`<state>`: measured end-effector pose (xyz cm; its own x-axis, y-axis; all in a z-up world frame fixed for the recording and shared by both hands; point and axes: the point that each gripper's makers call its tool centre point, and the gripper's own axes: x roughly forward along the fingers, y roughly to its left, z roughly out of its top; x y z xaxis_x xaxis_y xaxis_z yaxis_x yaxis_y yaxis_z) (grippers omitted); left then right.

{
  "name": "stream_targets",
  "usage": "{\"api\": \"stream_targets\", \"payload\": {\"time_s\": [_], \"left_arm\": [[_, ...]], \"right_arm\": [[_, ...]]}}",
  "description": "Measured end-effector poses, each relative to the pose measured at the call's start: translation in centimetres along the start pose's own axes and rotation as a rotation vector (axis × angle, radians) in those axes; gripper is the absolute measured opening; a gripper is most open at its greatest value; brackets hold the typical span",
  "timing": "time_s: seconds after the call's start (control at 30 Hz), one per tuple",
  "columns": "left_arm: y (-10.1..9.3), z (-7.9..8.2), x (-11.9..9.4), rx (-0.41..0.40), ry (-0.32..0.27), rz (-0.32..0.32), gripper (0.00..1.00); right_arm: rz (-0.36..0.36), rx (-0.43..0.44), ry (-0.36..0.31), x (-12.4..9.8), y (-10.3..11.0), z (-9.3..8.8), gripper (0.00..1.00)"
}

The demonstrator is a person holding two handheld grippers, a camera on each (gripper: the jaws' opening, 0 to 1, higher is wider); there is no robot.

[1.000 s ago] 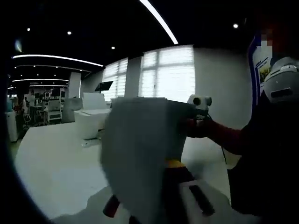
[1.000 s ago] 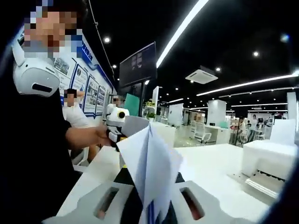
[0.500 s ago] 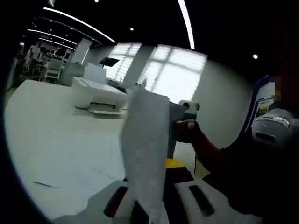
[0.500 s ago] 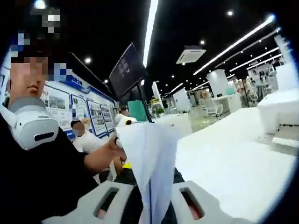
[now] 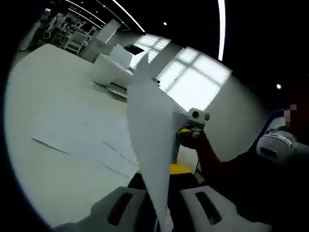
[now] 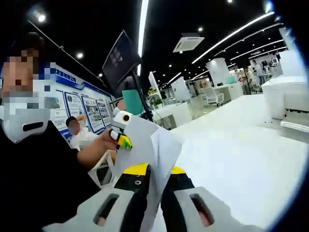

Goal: Organize the stack of printing papers by aligning and flattening the scattered papers on the table

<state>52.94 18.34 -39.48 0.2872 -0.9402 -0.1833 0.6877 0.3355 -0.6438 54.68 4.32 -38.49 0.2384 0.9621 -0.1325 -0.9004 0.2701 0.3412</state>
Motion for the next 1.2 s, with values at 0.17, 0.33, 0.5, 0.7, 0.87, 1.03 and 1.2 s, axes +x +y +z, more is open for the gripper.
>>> {"api": "stream_targets", "payload": {"time_s": [0.17, 0.33, 0.5, 0.7, 0.87, 1.03, 1.2], "left_arm": [[1.5, -0.7, -0.8, 0.046, 0.042, 0.082, 0.06], [2.2, -0.9, -1.3, 0.065, 0.05, 0.11, 0.07], [3.3, -1.4, -1.9, 0.07, 0.069, 0.152, 0.07], [4.9, -2.0, -2.2, 0.078, 0.089, 0.216, 0.07], [5.1, -2.2, -2.3, 0.067, 0.1, 0.223, 0.07], [5.6, -2.6, -2.6, 0.058, 0.12, 0.224, 0.07], [6.0, -3.3, -2.8, 0.041, 0.141, 0.219, 0.07]], "right_arm": [[-0.066, -0.032, 0.021, -0.5, -1.1, -0.8, 0.11], [-0.122, -0.057, 0.023, -1.5, -1.8, -1.1, 0.16], [-0.173, -0.078, 0.02, -2.7, -2.6, -1.0, 0.19], [-0.22, -0.119, 0.016, -4.0, -4.4, -0.4, 0.23], [-0.246, -0.167, 0.036, -4.4, -5.4, 0.0, 0.25], [-0.297, -0.246, 0.071, -4.5, -6.7, 0.9, 0.29], [-0.321, -0.285, 0.094, -4.2, -7.9, 1.7, 0.31]]}}
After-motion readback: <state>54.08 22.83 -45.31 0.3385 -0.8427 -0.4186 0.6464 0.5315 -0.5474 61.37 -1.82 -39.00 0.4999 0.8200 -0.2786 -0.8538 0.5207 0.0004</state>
